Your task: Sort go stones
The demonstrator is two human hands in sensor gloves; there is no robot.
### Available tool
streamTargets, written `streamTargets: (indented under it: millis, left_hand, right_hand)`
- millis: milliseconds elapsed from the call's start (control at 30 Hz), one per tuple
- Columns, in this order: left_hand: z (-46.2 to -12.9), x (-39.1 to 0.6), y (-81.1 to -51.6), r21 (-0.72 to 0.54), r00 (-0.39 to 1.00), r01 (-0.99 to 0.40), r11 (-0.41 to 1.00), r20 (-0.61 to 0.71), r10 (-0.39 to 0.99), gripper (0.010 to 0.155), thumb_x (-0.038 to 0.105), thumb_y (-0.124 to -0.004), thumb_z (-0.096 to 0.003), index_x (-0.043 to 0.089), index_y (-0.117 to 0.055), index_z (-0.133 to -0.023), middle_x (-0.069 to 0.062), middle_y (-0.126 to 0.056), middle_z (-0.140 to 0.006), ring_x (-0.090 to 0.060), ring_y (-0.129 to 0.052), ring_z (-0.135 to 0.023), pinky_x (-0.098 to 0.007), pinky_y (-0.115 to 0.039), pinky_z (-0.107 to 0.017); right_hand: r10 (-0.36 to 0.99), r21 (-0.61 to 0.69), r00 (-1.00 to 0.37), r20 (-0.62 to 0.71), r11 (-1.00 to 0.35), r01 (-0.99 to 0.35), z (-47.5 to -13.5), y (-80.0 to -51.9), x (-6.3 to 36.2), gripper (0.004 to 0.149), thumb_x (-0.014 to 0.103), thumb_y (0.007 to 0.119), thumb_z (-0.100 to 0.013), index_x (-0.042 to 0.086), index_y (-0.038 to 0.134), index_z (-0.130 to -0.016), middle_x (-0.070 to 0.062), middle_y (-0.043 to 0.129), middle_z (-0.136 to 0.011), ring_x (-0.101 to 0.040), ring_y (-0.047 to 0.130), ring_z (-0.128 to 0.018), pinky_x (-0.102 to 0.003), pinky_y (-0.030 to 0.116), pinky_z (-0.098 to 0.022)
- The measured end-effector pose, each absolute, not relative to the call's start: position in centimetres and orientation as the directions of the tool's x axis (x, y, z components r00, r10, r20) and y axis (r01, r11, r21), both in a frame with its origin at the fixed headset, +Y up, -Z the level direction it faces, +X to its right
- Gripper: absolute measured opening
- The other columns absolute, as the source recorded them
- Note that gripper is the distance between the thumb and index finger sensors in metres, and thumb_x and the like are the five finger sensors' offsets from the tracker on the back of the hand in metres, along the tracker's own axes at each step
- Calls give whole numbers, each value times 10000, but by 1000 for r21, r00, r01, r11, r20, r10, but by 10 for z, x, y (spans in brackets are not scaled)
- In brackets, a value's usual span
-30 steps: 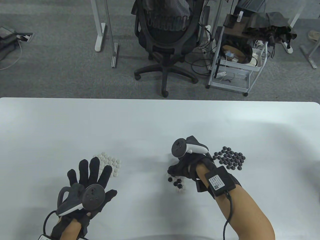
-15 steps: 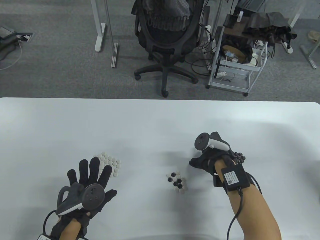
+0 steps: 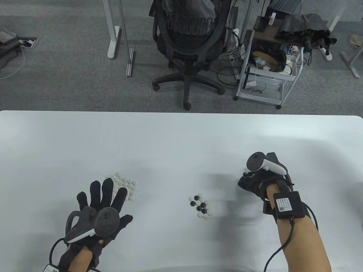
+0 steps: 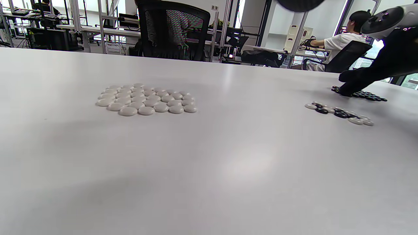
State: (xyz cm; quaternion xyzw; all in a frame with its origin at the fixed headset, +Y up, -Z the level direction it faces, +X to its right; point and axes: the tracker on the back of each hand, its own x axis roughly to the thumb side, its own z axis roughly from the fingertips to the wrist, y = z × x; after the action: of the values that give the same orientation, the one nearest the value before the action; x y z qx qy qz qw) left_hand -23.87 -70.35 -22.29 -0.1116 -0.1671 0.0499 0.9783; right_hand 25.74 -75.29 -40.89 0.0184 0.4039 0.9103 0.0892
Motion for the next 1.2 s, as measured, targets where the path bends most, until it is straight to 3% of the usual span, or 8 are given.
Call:
streamTargets:
  millis: [167, 333, 567, 733, 867, 1200]
  left_hand:
    - [-223, -238, -703, -235, 939, -61, 970, 316, 135, 783, 538, -466, -617, 118, -176, -1210, -365, 132, -1137, -636, 149, -916, -856, -9, -535]
    - [-223, -239, -703, -234, 938, -63, 970, 317, 137, 782, 537, -466, -618, 118, -176, -1210, -365, 131, -1138, -635, 149, -917, -856, -8, -535]
    - [-222, -238, -701, -226, 937, -64, 972, 323, 136, 779, 538, -466, -617, 122, -180, -1210, -364, 130, -1138, -634, 150, -918, -856, -9, -536]
    - [-222, -238, -701, -224, 936, -65, 972, 324, 137, 780, 538, -467, -618, 120, -180, -1211, -364, 131, -1138, -636, 150, -916, -856, -8, -535]
    - [-222, -238, -701, -224, 936, -65, 972, 324, 137, 779, 537, -468, -618, 120, -182, -1210, -364, 130, -1138, -635, 149, -917, -856, -9, -536]
    - [-221, -239, -703, -207, 932, -77, 975, 333, 144, 779, 537, -468, -619, 120, -180, -1211, -361, 133, -1138, -633, 151, -917, -855, -7, -536]
  right_hand:
    - [210, 726, -977, -35, -666, -169, -408, -747, 256, 631, 539, 539, -525, 283, 514, -1101, -236, -65, -1076, -556, -123, -888, -826, 59, -563]
    - [300, 717, -953, 40, -673, -182, -403, -720, 228, 634, 535, 548, -528, 257, 572, -1097, -236, -44, -1091, -553, -126, -890, -825, 53, -564]
    - [298, 743, -918, 262, -670, -5, -377, -701, 159, 636, 537, 553, -534, 240, 598, -1094, -243, -27, -1097, -556, -120, -891, -825, 64, -564]
    - [277, 747, -872, 403, -650, 139, -353, -716, 111, 649, 540, 551, -534, 240, 551, -1109, -247, -47, -1088, -558, -123, -886, -825, 65, -563]
    - [260, 754, -857, 444, -625, 201, -346, -734, 92, 661, 542, 547, -534, 242, 494, -1121, -251, -75, -1074, -557, -132, -879, -824, 61, -560]
    - [243, 757, -854, 460, -610, 234, -342, -754, 86, 682, 542, 546, -534, 240, 409, -1131, -258, -101, -1059, -561, -140, -872, -826, 56, -555]
